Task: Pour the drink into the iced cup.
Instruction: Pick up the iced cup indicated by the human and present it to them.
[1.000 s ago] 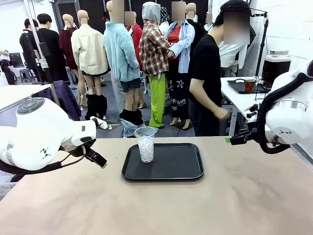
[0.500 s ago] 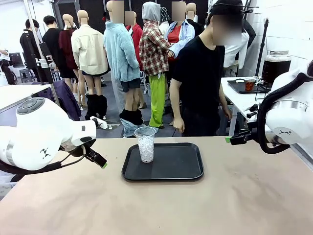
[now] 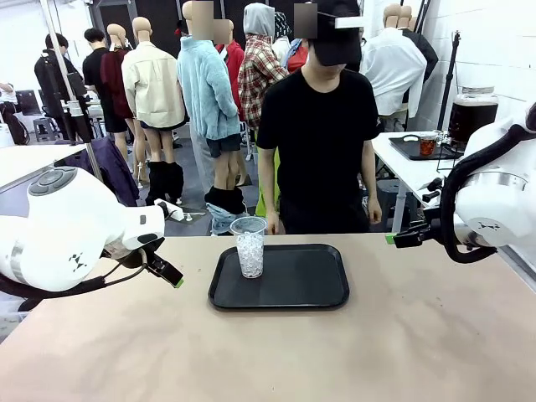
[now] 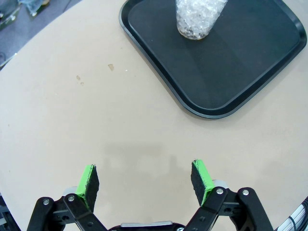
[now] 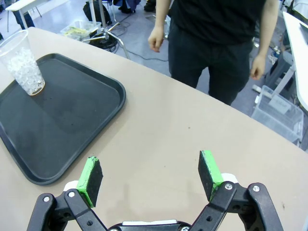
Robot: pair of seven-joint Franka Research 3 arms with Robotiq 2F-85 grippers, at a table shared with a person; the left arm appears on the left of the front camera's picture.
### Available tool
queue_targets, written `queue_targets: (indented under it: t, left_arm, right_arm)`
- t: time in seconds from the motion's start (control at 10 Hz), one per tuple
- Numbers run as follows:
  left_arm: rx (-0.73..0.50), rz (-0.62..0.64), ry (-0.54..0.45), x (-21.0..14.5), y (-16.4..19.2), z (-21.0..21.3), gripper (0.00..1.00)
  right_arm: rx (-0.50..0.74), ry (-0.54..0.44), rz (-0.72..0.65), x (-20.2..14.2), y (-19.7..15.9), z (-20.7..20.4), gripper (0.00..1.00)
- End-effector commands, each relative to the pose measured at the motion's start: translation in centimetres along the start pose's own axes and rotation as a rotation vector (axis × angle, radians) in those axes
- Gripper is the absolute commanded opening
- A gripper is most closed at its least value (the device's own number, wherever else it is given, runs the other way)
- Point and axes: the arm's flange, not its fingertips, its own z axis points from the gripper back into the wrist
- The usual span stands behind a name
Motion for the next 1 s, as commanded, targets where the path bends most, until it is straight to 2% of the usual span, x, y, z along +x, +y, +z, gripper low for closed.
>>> queue_targets:
  t: [0.0,0.9]
  left_arm:
    - [0.000,0.005,-0.002,-0.06,0.17,0.07,1.00]
    - [0.000,0.005,-0.002,-0.06,0.17,0.07,1.00]
  right_arm:
    - [0.002,-0.003,0.007,-0.08,0.06,0.24,1.00]
    - [0.002,-0.003,0.007,-0.08,0.06,0.24,1.00]
